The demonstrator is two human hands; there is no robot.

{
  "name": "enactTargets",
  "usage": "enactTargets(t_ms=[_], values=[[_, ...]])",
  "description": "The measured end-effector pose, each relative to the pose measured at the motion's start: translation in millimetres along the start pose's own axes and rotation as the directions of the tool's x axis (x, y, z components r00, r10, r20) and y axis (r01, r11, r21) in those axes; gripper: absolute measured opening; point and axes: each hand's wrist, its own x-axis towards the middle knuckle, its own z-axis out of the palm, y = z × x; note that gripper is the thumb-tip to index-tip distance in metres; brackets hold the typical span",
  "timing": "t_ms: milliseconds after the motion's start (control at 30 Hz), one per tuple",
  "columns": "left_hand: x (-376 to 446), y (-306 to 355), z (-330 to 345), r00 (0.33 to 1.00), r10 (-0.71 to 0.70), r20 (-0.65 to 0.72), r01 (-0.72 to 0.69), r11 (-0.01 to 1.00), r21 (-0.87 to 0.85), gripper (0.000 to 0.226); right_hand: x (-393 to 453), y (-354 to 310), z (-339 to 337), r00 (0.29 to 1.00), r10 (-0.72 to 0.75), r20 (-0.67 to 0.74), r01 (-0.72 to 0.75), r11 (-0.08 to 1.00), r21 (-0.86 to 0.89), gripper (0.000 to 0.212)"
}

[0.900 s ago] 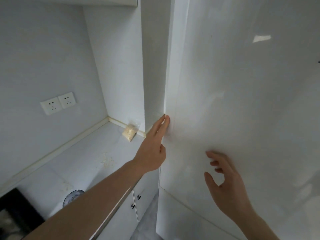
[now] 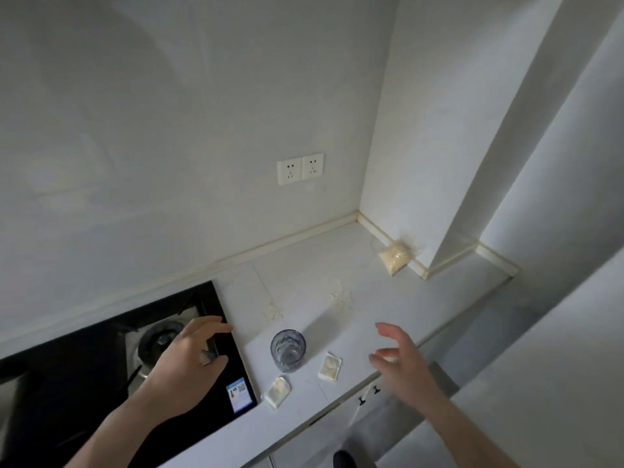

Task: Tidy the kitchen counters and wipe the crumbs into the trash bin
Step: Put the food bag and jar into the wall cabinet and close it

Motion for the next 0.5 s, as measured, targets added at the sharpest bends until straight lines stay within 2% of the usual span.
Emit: enactTargets(t_ms=[100, 233, 500], values=[[17, -6, -12, 0.999, -0.032, -0.022, 0.033, 0.999, 0.029, 0.050, 77, -1, -1, 1.000, 0.027, 0.002, -0.027, 1.000, -0.006, 0.052], [58, 8, -18, 0.993, -0.103, -0.059, 0.106, 0.993, 0.048, 0.051, 191, 14, -10, 0.986, 0.136, -0.093, -0.140, 0.989, -0.036, 0.056], [156, 60, -5, 0.987, -0.105, -0.124, 0.112, 0.993, 0.046, 0.047, 353, 50, -54, 0.872, 0.372, -0.318, -0.391, 0.920, 0.004, 0.065]])
